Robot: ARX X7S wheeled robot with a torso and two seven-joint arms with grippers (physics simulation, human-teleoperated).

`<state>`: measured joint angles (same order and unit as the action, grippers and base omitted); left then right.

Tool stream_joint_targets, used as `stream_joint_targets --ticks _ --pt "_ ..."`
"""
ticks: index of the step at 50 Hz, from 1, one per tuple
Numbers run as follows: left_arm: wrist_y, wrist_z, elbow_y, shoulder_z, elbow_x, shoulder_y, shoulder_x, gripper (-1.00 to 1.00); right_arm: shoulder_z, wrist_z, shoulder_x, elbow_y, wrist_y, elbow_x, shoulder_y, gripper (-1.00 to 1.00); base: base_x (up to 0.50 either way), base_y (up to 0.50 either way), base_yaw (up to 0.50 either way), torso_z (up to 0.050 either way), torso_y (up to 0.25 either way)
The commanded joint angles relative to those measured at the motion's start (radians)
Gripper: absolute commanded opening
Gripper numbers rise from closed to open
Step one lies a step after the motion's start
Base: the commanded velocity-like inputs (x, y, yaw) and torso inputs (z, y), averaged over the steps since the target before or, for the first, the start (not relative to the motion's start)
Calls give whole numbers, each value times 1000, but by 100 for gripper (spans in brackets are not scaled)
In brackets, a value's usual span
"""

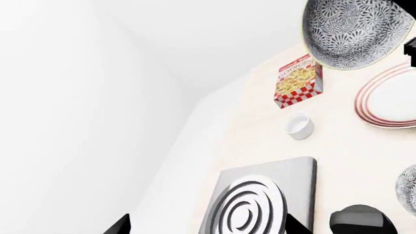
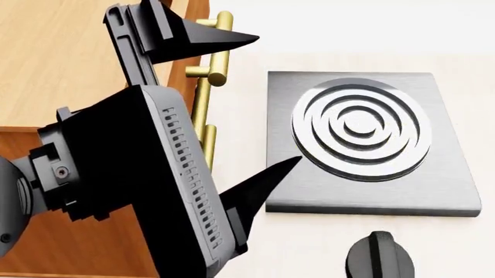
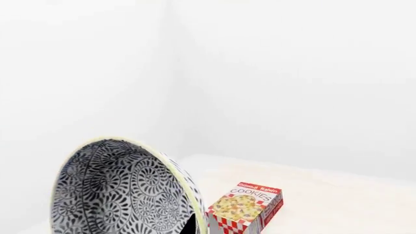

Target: Pick the akita bowl on the wooden cabinet and place it on the plate.

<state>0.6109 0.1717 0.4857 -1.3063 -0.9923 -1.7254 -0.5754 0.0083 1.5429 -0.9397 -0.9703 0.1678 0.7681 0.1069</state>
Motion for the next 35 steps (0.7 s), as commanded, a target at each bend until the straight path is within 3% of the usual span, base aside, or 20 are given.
stream_joint_targets --ticks 1,26,35 --pt "0 1 2 2 0 3 1 100 213 -25 55 -40 22 38 127 -100 0 0 0 0 0" --pt "-12 1 4 6 7 18 -9 100 323 -116 63 -63 -69 60 225 -100 0 0 0 0 0" --pt "-16 2 1 5 11 27 -7 100 387 -270 109 -12 -217 138 295 -100 0 0 0 0 0"
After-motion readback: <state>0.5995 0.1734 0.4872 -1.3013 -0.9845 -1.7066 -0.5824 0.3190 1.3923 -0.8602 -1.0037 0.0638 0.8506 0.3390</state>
